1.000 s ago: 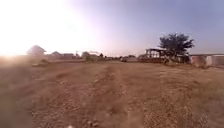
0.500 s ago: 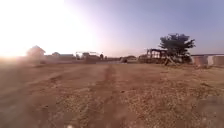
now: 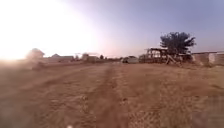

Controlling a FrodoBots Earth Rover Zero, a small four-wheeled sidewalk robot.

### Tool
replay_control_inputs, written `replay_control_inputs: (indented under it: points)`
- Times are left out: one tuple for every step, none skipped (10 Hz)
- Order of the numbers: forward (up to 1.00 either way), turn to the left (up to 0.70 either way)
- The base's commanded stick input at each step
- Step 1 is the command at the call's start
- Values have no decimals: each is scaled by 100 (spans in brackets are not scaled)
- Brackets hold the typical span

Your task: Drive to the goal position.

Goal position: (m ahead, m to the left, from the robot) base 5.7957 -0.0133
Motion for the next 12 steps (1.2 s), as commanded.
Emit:
replay_control_inputs:
  points:
    - [69,0]
    - [69,0]
    - [69,0]
    - [69,0]
    - [69,0]
    - [69,0]
    - [69,0]
    - [69,0]
    - [69,0]
    - [69,0]
    - [69,0]
    - [69,0]
